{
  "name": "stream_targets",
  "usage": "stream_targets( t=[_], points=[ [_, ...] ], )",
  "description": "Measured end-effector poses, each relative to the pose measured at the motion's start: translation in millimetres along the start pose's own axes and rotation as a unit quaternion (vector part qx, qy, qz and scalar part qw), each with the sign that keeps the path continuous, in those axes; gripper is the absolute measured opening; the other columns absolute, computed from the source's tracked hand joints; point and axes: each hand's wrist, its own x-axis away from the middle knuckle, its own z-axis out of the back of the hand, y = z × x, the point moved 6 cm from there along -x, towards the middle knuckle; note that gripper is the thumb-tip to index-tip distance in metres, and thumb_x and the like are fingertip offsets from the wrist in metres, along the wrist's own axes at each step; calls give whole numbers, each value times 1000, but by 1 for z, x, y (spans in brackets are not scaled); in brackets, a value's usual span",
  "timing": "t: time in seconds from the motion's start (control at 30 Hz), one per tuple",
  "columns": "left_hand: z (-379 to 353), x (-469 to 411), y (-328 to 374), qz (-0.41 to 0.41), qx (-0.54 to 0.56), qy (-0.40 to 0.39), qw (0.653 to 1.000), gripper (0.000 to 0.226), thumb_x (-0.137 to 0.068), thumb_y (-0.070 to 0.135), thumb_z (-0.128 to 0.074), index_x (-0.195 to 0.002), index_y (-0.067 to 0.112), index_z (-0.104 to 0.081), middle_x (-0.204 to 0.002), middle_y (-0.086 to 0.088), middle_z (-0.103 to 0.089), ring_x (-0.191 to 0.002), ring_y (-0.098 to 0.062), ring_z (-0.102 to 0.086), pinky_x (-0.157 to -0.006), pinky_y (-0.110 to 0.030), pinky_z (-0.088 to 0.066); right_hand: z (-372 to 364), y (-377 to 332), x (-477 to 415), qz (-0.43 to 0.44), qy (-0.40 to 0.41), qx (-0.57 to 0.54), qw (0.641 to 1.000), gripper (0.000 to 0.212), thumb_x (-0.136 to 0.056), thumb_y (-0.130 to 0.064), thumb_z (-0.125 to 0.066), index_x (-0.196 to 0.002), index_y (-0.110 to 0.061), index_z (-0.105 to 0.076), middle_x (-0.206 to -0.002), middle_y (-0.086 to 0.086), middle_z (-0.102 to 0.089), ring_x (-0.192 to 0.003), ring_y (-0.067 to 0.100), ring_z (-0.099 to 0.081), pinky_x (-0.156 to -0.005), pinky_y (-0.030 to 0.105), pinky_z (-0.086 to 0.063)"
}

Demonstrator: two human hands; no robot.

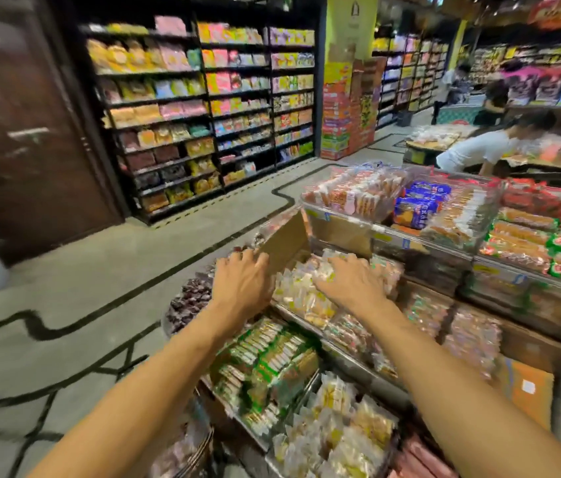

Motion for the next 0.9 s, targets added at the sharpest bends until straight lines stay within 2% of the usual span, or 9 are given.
stream_targets(
  t=[0.17, 0.27, 0.37, 0.6, 0.73, 0.9],
  points=[
    [0, 38, -128, 72, -18, -14, 997, 45, -103, 49, -42, -134, 18, -54, -127, -13, -60, -117, -35, -57, -89, -47, -49, -28, -148, -13, 107, -14, 26, 994, 64, -98, -64, -52, -143, -19, -49, -141, 15, -52, -133, 39, -48, -110, 57, -39],
    [-6, 68, -200, 117, -31, -15, 993, 43, -103, 50, -41, -129, 18, -54, -126, -12, -60, -115, -35, -57, -89, -48, -49, -49, -224, -13, 153, -16, 13, 988, 59, -98, -64, -51, -137, -20, -54, -141, 13, -55, -135, 37, -48, -111, 57, -36],
    [-19, 97, -260, 160, -35, -30, 986, 42, -104, 51, -40, -130, 20, -54, -129, -11, -59, -118, -34, -56, -93, -49, -49, -74, -286, -12, 195, -20, 15, 980, 62, -98, -65, -49, -141, -22, -53, -142, 12, -55, -135, 35, -49, -111, 55, -37],
    [-52, 140, -348, 222, -51, -61, 972, 54, -104, 55, -37, -146, 22, -46, -135, -11, -62, -124, -33, -58, -101, -49, -45, -129, -388, -15, 264, -34, 26, 964, 63, -96, -66, -47, -141, -22, -53, -138, 13, -60, -129, 35, -55, -111, 56, -39],
    [-85, 149, -384, 253, -51, -97, 961, 54, -105, 55, -37, -147, 22, -45, -138, -12, -60, -127, -32, -56, -104, -48, -43, -174, -432, -28, 294, -59, 50, 953, 63, -94, -67, -49, -139, -23, -54, -135, 12, -61, -127, 35, -56, -108, 56, -39],
    [-136, 141, -428, 283, -51, -142, 947, 48, -105, 55, -38, -138, 22, -52, -131, -11, -62, -122, -31, -58, -101, -48, -44, -232, -477, -60, 321, -91, 68, 940, 64, -93, -66, -48, -140, -24, -55, -136, 13, -61, -129, 35, -55, -109, 55, -38]
  ],
)
